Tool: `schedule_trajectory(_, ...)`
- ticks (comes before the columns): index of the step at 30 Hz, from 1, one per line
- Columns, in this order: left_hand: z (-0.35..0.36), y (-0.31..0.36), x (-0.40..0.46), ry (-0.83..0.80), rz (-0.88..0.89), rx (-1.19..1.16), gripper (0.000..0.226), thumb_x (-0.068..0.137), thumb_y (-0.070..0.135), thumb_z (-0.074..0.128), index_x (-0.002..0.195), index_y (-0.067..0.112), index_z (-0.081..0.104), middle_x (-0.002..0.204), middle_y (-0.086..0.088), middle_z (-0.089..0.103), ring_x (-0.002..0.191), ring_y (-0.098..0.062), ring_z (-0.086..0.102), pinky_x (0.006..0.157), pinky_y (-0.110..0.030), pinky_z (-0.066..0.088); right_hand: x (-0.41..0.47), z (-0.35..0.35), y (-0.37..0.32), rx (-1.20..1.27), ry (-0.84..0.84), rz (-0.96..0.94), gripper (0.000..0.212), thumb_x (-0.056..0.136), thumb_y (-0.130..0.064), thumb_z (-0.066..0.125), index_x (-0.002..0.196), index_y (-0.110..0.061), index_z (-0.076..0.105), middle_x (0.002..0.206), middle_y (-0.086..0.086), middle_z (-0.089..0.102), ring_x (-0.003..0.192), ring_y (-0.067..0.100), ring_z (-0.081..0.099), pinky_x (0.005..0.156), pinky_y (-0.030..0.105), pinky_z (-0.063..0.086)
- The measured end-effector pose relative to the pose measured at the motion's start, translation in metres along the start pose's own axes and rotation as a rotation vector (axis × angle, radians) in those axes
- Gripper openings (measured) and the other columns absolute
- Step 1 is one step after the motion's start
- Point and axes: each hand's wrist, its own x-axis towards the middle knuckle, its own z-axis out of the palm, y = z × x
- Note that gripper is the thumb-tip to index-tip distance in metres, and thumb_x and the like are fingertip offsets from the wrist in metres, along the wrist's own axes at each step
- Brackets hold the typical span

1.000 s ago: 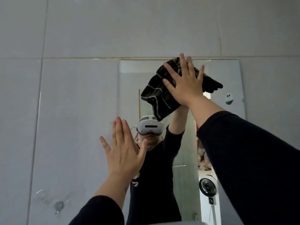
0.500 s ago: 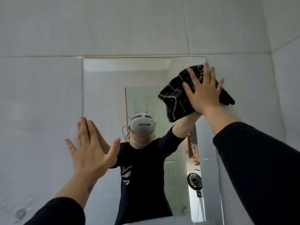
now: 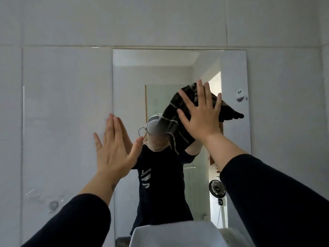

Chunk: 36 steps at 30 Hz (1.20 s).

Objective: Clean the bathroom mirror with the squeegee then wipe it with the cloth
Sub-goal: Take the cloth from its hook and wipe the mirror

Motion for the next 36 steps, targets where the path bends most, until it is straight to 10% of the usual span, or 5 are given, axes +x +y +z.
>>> schedule_trajectory(16, 0.017, -0.076, -0.085, -0.152, 0.086, 0.210, 0.085, 0.090, 0.059, 0.034, 0.150, 0.018, -0.010, 0.160, -0.007, 0.003, 0.147, -0.018, -0.004, 0.114, -0.061, 0.003, -0.035, 0.019, -0.156, 0.059, 0.002, -0.383, 0.054, 0.092, -0.055, 0.037, 0.144, -0.045, 0.029, 0.159, 0.009, 0.016, 0.147, 0.031, 0.013, 0.113, 0.059, 0.004)
schedule_trajectory(19, 0.015, -0.068, -0.088, -0.200, 0.070, 0.187, 0.088, 0.094, 0.055, 0.032, 0.140, 0.024, -0.035, 0.159, -0.004, -0.019, 0.144, -0.014, -0.021, 0.114, -0.059, -0.005, -0.055, 0.018, -0.140, 0.047, -0.038, -0.395, 0.054, 0.092, -0.055, 0.037, 0.145, -0.045, 0.027, 0.160, 0.008, 0.015, 0.147, 0.030, 0.013, 0.113, 0.058, 0.005)
schedule_trajectory(36, 0.028, -0.020, -0.100, -0.225, -0.159, 0.026, 0.104, 0.086, 0.066, 0.043, 0.148, 0.011, -0.020, 0.159, -0.004, -0.021, 0.147, -0.017, -0.011, 0.117, -0.055, -0.006, -0.139, 0.012, 0.035, -0.074, -0.219, -0.058, 0.064, 0.091, -0.060, 0.035, 0.148, -0.046, 0.008, 0.160, 0.010, -0.004, 0.147, 0.030, -0.005, 0.111, 0.063, 0.000)
